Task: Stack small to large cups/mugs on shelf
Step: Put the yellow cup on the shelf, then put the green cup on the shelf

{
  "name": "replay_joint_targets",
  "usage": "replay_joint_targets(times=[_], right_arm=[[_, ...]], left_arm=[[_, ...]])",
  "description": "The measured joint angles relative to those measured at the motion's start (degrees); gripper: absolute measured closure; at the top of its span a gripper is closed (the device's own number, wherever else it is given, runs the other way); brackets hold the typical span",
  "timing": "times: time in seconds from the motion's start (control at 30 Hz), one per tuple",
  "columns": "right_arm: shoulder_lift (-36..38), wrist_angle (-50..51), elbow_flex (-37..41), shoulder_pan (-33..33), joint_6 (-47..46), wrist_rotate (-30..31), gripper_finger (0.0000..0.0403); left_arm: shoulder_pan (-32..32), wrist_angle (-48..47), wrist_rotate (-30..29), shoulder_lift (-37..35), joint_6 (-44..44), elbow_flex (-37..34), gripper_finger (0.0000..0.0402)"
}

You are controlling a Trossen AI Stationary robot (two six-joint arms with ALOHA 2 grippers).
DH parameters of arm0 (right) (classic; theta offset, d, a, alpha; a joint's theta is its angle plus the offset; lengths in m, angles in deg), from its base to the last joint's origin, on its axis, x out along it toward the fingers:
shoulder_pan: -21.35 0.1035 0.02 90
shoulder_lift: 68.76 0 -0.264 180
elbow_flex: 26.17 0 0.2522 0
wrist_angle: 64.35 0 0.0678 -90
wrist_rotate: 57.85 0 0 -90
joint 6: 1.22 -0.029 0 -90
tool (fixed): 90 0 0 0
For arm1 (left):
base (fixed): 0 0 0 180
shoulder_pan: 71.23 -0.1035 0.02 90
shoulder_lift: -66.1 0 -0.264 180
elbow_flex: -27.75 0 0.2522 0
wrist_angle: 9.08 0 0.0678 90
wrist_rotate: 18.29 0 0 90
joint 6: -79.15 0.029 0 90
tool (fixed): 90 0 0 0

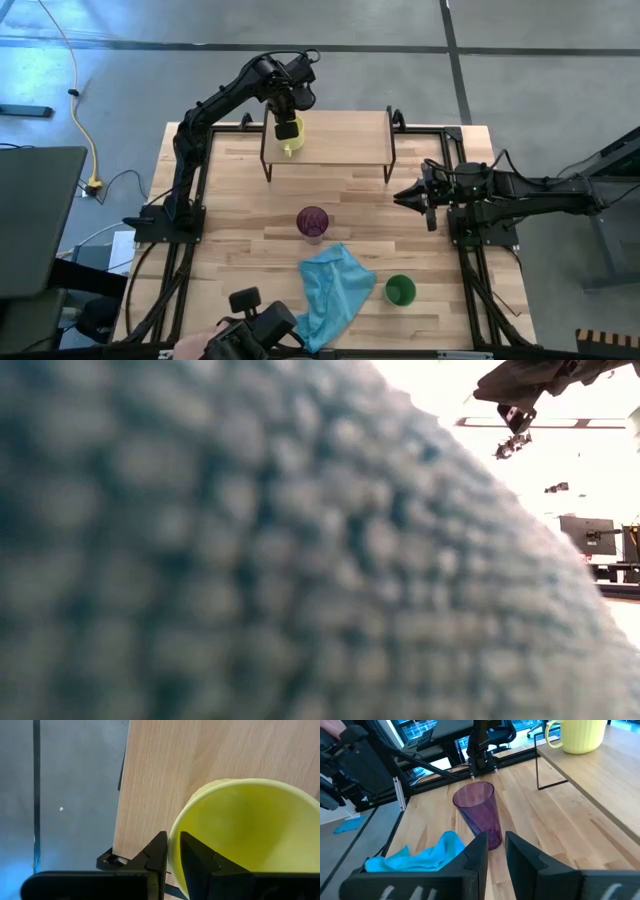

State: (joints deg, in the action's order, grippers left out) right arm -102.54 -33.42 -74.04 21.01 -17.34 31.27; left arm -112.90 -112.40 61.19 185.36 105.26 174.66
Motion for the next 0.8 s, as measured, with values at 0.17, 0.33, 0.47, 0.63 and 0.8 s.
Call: replay_joint_targets(times=[0.17,0.33,0.47,0.63,0.8], right_arm=[[0.00,0.48,0.00,0.00,-0.38,-0.32,0.0346],[-0.01,0.48,0.00,0.00,-0.39,-0.48,0.0346],[0.00,0.48,0.00,0.00,-0.39,-0.64,0.0346],[-0.02,0.53,0.00,0.00,-0.40,-0.88,0.0346],[-0.02,0.55,0.00,0.00,-0.39,-0.88,0.0346]], left_arm=[[0.00,0.00,0.00,0.00,-1.42,-0.01,0.0354],[0.00,-0.01,-0.01,0.00,-2.59,-0.01,0.0339],[0.00,0.00,-0.09,0.00,-2.62,-0.01,0.0324],[0.00,0.00,-0.44,-0.01,-2.72,-0.01,0.0309],[0.00,0.02,-0.42,0.00,-3.03,1.38,0.0301]])
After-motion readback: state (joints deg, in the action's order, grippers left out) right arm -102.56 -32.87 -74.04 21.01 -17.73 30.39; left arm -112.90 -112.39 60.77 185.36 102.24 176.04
